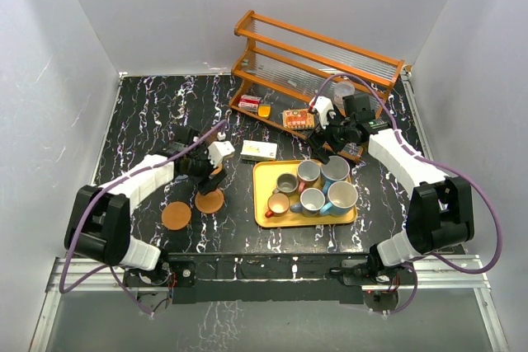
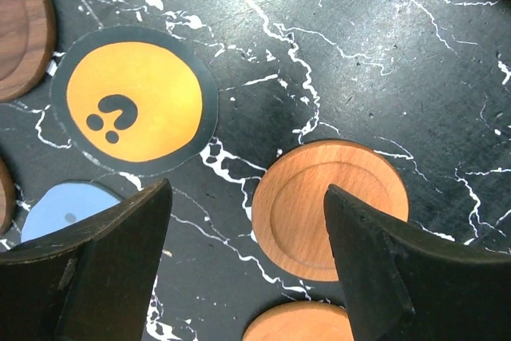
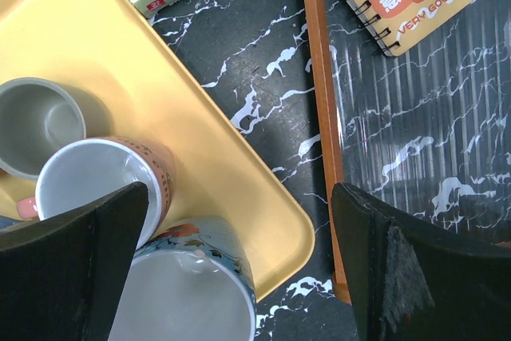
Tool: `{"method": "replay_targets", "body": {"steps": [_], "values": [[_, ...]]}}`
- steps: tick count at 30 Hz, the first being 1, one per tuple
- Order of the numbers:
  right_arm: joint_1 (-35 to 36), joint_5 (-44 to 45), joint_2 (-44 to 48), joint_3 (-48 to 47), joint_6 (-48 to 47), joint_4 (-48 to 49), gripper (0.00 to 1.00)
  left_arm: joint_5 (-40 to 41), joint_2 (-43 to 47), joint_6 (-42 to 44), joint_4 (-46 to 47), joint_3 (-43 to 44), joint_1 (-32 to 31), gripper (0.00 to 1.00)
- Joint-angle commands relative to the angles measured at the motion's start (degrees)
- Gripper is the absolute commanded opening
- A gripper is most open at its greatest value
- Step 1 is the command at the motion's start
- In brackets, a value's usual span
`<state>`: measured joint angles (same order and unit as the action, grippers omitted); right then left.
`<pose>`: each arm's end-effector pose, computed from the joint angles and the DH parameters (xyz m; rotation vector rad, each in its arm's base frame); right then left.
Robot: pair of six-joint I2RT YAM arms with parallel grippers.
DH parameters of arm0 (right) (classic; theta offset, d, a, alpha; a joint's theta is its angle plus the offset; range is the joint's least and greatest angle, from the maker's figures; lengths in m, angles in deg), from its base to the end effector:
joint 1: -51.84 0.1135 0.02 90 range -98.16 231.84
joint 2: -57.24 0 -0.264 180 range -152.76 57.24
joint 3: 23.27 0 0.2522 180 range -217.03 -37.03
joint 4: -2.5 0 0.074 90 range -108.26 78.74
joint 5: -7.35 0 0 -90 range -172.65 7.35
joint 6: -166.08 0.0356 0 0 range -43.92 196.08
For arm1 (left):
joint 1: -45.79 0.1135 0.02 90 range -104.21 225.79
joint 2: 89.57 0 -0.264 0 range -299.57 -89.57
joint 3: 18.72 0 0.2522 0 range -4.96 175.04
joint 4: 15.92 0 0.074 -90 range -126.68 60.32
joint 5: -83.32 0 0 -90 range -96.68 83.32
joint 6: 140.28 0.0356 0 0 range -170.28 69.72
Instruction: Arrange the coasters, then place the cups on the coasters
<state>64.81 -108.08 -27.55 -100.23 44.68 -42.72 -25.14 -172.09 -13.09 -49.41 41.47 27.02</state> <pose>0.2984 0.0844 0.2572 -1.0782 2.1628 0.4078 0.2610 -0.1006 0.1903 1.2786 2.1414 -0.2770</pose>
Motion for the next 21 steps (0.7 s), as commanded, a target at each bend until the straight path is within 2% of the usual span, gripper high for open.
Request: {"method": "replay_targets", "body": {"steps": [1, 6, 14, 21], "values": [[-0.3, -1.3, 0.4, -2.3, 0.1, 1.7, 0.98, -3.7, 4.6, -0.2, -3.7, 1.3, 2.4, 0.76], [-0.2, -1.6, 0.8, -2.2, 0.2, 1.9, 0.98, -2.1, 9.2, 1.5, -6.9, -1.3, 6.4, 0.77], [-0.3, -1.5, 2.4, -2.3, 1.3, 2.5, 0.98, 1.2, 17.5, 9.1, -20.4, -4.5, 16.9, 0.77], [-0.2, -1.3, 3.7, -2.6, 2.3, 2.8, 0.98, 3.9, 18.8, 12.1, -24.6, -7.7, 19.0, 0.77]]}}
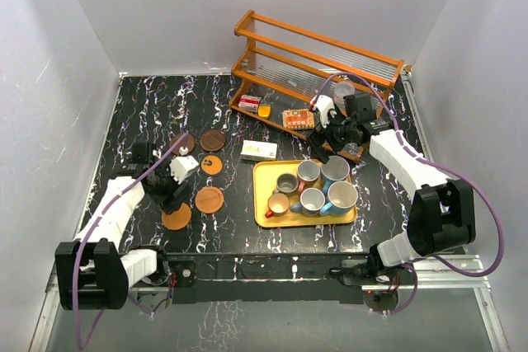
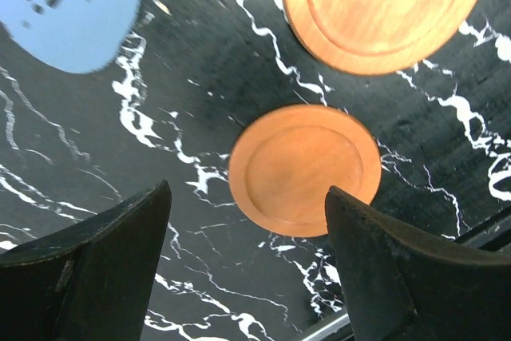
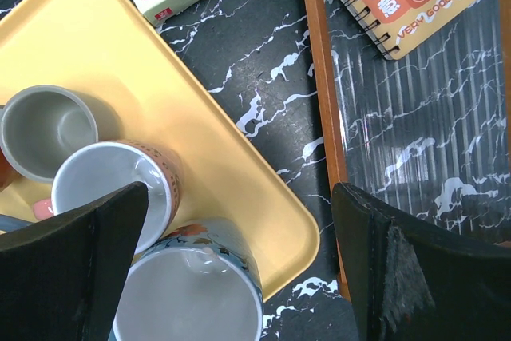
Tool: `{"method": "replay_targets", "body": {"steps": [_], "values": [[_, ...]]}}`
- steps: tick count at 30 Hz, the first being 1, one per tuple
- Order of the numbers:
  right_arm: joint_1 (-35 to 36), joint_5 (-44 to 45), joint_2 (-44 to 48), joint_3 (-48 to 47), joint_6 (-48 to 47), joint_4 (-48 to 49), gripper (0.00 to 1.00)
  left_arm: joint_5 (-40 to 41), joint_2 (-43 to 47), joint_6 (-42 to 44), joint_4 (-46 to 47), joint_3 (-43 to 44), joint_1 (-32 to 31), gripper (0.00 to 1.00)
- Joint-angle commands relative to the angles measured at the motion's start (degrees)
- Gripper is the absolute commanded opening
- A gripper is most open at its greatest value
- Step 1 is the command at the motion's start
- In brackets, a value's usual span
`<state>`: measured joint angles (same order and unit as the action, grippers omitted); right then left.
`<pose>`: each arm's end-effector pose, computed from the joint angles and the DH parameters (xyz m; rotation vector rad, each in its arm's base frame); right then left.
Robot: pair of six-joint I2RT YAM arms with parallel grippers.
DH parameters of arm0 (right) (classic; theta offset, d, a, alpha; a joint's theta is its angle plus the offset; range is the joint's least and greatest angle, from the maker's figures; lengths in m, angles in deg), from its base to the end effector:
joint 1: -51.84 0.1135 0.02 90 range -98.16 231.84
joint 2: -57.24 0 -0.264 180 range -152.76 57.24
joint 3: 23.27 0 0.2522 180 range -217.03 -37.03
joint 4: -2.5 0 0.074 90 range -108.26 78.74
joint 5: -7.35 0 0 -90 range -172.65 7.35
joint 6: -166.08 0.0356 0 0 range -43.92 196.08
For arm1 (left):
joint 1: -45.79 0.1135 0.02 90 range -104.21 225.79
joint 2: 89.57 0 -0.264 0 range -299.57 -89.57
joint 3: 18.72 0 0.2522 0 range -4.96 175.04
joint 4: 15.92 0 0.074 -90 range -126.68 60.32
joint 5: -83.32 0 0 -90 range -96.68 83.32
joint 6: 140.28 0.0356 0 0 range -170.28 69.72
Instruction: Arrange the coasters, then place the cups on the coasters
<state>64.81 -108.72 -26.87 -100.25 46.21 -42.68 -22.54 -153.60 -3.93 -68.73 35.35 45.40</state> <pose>0.2966 0.0844 0.2609 -1.0516 2.1621 0.4286 0.2023 -0.0111 0.2110 1.1110 2.3502 -0.0875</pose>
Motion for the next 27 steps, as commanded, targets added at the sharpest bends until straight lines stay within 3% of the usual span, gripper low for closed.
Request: {"method": "replay_targets", "body": {"steps": [1, 16, 27], "values": [[-0.2, -0.6, 3.1, -2.5, 0.8, 2.8, 0.98, 1.8, -0.1, 2.9, -4.6, -1.9, 0.6, 0.77], [-0.2, 0.1, 2.4, -2.3, 0.7, 2.9, 0.99, 6.8, -8.8, -5.4, 13.7, -4.0, 0.7, 0.77], [-0.2, 0.7, 1.9, -2.2, 0.4, 2.9, 0.98, 10.2, -14.0, -7.3, 18.6, -1.8, 0.7, 0.77]]}}
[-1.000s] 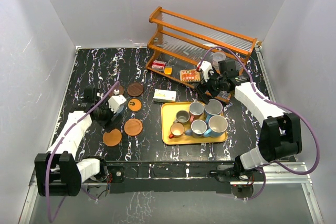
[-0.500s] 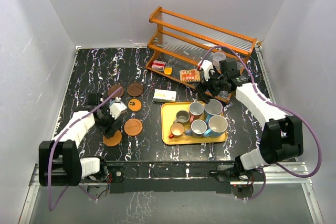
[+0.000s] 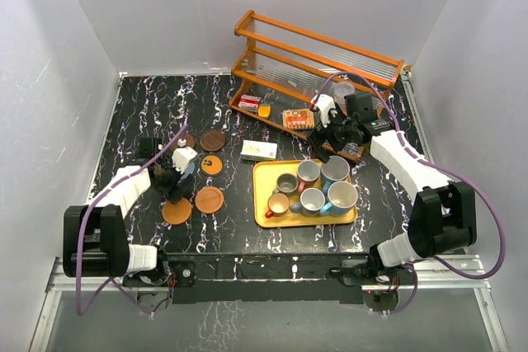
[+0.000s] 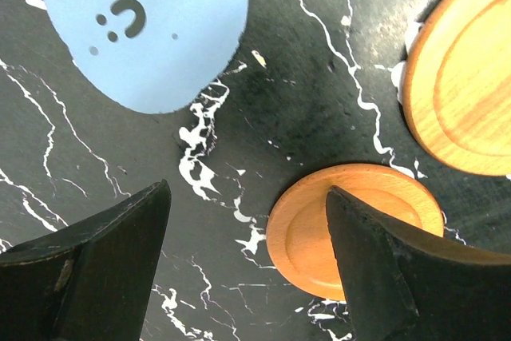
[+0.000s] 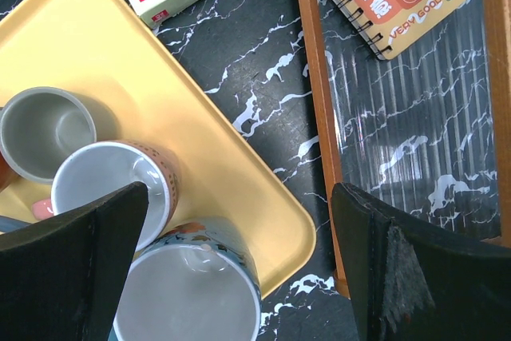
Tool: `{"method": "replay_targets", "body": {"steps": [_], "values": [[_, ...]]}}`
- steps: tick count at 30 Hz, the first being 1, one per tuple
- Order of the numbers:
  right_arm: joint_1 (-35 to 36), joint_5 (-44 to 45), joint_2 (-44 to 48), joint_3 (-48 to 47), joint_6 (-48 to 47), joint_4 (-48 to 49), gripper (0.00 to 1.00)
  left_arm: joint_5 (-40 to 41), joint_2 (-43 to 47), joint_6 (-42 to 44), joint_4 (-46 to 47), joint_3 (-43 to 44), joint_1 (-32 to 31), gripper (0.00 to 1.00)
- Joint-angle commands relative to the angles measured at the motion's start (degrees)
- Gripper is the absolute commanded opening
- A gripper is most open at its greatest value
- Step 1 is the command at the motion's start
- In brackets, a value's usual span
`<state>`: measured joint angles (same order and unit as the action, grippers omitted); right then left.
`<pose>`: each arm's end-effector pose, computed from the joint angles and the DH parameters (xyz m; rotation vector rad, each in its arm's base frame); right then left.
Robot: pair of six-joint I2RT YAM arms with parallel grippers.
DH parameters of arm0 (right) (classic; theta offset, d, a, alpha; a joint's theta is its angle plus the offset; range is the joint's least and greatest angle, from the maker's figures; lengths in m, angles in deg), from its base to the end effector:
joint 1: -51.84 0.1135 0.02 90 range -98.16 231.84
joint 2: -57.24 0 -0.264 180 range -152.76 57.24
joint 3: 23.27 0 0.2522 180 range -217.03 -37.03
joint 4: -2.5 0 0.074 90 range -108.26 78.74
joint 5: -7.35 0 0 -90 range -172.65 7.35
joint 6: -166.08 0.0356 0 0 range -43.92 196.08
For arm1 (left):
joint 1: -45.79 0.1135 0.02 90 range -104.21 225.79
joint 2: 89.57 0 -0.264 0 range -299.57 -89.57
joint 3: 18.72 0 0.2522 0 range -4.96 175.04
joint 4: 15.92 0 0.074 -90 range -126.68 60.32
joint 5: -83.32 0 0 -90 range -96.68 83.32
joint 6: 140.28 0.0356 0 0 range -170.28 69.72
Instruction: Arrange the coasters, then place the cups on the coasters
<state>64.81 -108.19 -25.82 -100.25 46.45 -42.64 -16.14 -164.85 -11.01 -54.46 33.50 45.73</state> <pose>0.2941 0.0835 0.2661 -1.0424 2.1505 0.4128 0.2369 -0.0061 0.1741 0.9336 2.4495 0.0182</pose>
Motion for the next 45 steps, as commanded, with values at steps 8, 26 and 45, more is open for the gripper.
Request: {"method": "replay_targets", "body": {"steps": [8, 26, 45], "values": [[-0.2, -0.1, 0.9, -2.3, 0.3, 2.7, 0.98, 5.4, -5.9, -0.8, 6.6, 1.7, 0.3, 0.76], [-0.2, -0.1, 0.8, -2.3, 0.3, 2.7, 0.98, 3.0, -7.5, -1.2, 6.0, 3.9, 0.4, 0.76], [-0.2, 8.1, 2.3, -8.3, 0.1, -2.8, 0.98, -14.2, 3.4, -8.3, -3.5, 17.1, 0.4, 0.78]]}}
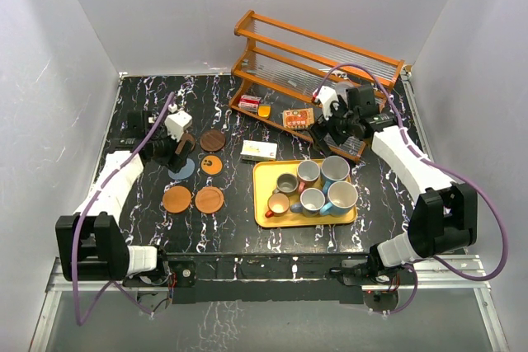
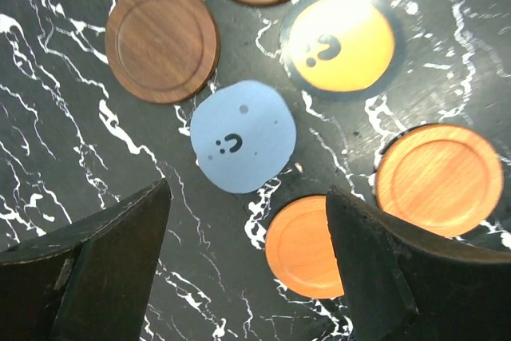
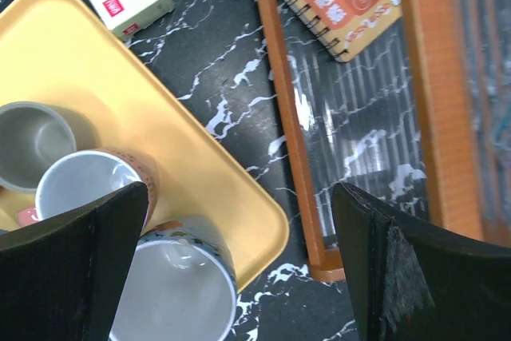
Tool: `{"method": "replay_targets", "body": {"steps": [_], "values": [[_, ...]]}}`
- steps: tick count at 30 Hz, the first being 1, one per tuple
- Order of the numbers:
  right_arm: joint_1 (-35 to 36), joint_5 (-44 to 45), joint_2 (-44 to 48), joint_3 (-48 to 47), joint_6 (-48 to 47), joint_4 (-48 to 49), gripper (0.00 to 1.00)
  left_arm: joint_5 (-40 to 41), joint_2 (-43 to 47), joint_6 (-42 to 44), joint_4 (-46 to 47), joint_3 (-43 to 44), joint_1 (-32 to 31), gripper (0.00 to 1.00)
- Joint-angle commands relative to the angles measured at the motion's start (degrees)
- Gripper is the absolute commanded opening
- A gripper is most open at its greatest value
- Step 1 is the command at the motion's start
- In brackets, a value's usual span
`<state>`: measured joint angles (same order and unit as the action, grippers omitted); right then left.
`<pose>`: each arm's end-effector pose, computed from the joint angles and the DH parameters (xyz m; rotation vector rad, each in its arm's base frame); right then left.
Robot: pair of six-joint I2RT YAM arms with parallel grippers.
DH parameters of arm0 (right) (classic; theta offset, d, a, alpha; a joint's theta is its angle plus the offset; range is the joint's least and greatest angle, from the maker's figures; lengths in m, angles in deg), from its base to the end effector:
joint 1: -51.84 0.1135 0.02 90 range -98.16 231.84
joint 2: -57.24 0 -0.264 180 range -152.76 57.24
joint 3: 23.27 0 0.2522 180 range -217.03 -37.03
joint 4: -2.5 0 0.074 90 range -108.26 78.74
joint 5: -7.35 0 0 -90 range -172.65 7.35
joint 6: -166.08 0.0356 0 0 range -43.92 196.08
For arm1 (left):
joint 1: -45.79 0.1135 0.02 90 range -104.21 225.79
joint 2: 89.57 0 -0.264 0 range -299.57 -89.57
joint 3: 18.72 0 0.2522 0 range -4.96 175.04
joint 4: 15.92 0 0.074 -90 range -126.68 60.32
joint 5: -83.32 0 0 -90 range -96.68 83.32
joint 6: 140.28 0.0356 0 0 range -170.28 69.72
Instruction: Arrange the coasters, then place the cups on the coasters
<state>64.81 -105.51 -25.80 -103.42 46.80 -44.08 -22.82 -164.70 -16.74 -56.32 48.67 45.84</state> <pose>0.2983 0.0829 0.2817 -1.0182 2.1448 0.3498 0.2744 -0.0097 0.2541 0.8043 2.2281 -0.0597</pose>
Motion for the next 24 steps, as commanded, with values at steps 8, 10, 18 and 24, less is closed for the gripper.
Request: {"method": "replay_targets", "body": {"steps": [8, 10, 18, 24], "values": [[-0.3, 11.4, 1.5, -8.1, -2.7, -12.9, 0.93, -12.5, 6.6, -1.6, 0.6, -0.4, 0.1, 0.79], [-0.3, 11.7, 2.5, -8.0, -2.8, -15.0, 0.92, -12.8, 6.5, -1.6, 0.9, -0.7, 0.0, 0.79], [-0.3, 15.8, 2.0, -6.2, -2.1, -19.4, 0.79, -14.5, 6.0, -3.3, 2.4, -1.2, -1.0, 0.79], [-0.4, 13.8, -0.2, -6.2, -1.7, -20.1, 0.66, -15.4, 6.4, -4.2, 3.2, -1.8, -1.3, 0.79]]}}
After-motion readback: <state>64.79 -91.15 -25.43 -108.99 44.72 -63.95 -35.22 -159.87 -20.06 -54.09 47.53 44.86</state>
